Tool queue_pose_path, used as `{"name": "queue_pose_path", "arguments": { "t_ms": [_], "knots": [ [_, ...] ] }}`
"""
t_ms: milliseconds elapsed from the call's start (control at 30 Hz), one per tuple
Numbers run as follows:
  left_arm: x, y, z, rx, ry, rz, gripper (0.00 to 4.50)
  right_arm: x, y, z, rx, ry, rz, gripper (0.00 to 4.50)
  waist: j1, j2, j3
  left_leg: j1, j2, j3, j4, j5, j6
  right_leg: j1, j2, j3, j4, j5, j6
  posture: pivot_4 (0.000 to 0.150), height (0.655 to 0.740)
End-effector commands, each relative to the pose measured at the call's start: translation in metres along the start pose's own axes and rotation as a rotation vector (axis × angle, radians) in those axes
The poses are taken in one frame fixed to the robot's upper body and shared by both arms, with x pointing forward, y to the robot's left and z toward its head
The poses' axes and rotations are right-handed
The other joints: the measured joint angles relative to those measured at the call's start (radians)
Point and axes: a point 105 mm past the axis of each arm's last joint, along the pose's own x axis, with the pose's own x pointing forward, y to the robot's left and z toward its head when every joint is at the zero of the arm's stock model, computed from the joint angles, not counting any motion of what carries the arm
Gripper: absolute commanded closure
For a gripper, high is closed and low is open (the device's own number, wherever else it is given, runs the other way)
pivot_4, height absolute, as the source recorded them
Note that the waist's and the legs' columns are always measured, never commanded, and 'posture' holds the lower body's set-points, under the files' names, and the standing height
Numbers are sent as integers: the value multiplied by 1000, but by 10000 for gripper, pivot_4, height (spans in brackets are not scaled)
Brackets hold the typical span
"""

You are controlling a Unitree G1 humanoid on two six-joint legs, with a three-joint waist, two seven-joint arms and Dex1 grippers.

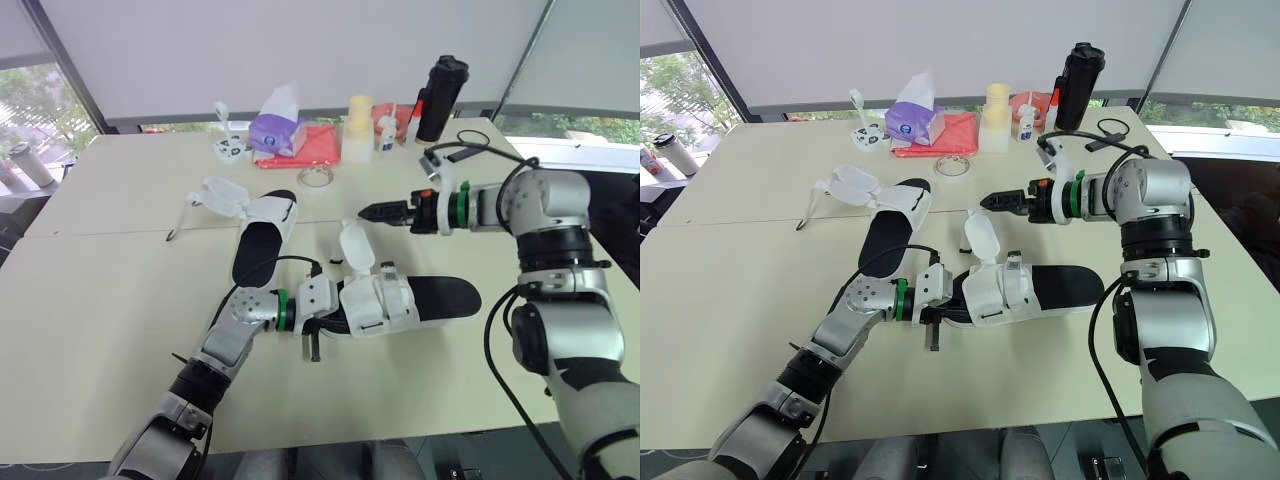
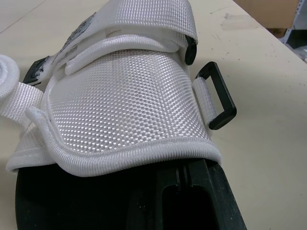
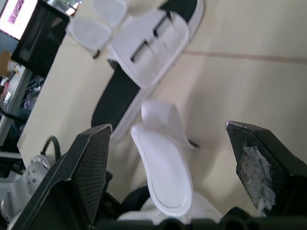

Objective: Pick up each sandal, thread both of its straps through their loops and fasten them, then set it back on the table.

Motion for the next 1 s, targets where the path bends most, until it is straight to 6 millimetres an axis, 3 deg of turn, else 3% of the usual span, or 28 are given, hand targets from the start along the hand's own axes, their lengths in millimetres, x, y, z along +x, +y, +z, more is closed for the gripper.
{"name": "queue_pose_path", "arguments": {
  "t_ms": [33,200,533,1000],
  "knots": [
    [4,-6,-11,-17,44,-19,45000,9,13,-6,-50,27,55,4235,-1,0,0,0,0,0,0,0,0,0,0,0,0,0,0,1500,7400],
    [3,-7,-11,-19,45,-15,45000,20,19,-19,-74,78,102,4235,-1,0,0,0,0,0,1,0,0,0,0,0,1,0,0,1500,7400],
    [3,-5,-10,-20,39,-2,45000,37,43,-19,-113,85,271,4235,-1,0,0,0,0,0,1,0,0,0,0,0,1,0,0,1500,7400],
    [4,-4,-8,-20,29,13,45000,42,53,6,-72,2,373,4235,0,0,0,0,0,0,1,0,-1,-1,0,0,2,0,0,1500,7400]
  ]
}}
